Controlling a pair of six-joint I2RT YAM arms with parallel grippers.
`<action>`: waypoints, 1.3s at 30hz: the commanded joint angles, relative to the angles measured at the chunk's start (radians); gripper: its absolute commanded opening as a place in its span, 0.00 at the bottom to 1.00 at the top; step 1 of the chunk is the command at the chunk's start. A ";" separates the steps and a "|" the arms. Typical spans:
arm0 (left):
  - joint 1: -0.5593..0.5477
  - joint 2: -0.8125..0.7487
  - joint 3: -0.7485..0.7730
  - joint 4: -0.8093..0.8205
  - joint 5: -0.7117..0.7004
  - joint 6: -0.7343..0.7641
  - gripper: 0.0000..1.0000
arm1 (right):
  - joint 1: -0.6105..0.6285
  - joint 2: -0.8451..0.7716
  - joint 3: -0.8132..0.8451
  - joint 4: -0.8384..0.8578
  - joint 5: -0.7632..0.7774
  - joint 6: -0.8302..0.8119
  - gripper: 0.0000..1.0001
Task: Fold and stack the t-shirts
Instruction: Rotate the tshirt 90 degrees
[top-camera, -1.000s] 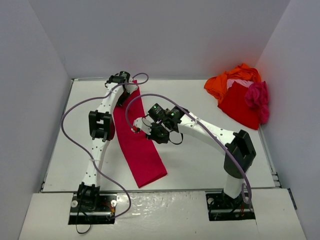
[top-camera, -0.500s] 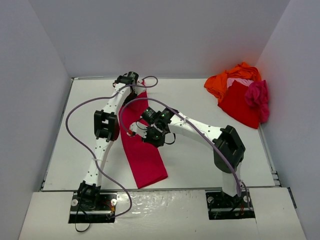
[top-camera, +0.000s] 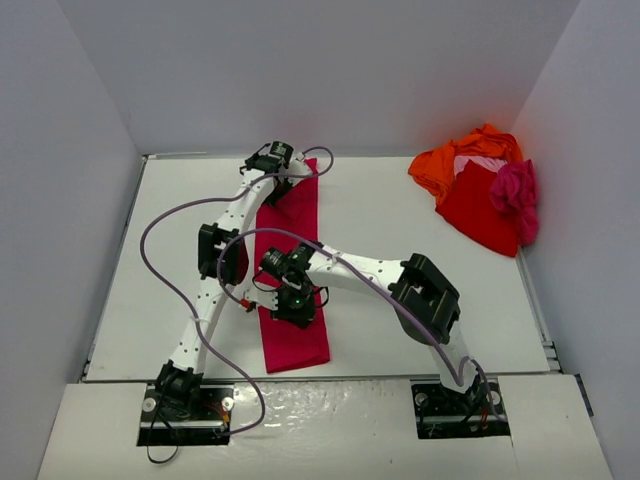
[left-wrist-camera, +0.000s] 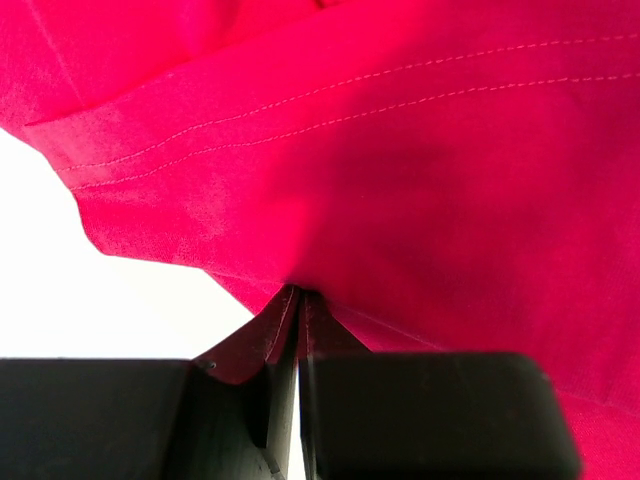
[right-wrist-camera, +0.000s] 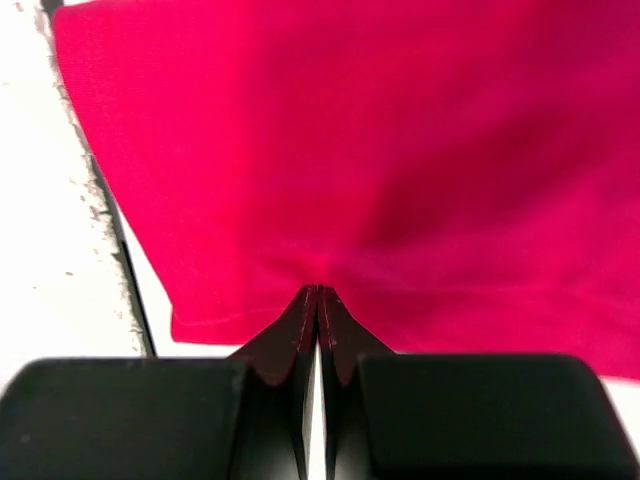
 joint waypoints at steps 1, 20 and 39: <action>0.016 -0.015 0.017 0.032 0.024 -0.030 0.01 | 0.061 0.064 0.057 -0.142 -0.091 -0.046 0.00; 0.071 -0.043 -0.025 0.020 0.035 -0.038 0.01 | 0.166 0.053 -0.101 -0.256 -0.153 -0.122 0.03; 0.064 -0.401 -0.093 0.132 0.035 -0.119 0.44 | 0.140 -0.095 -0.002 -0.085 0.306 0.016 0.37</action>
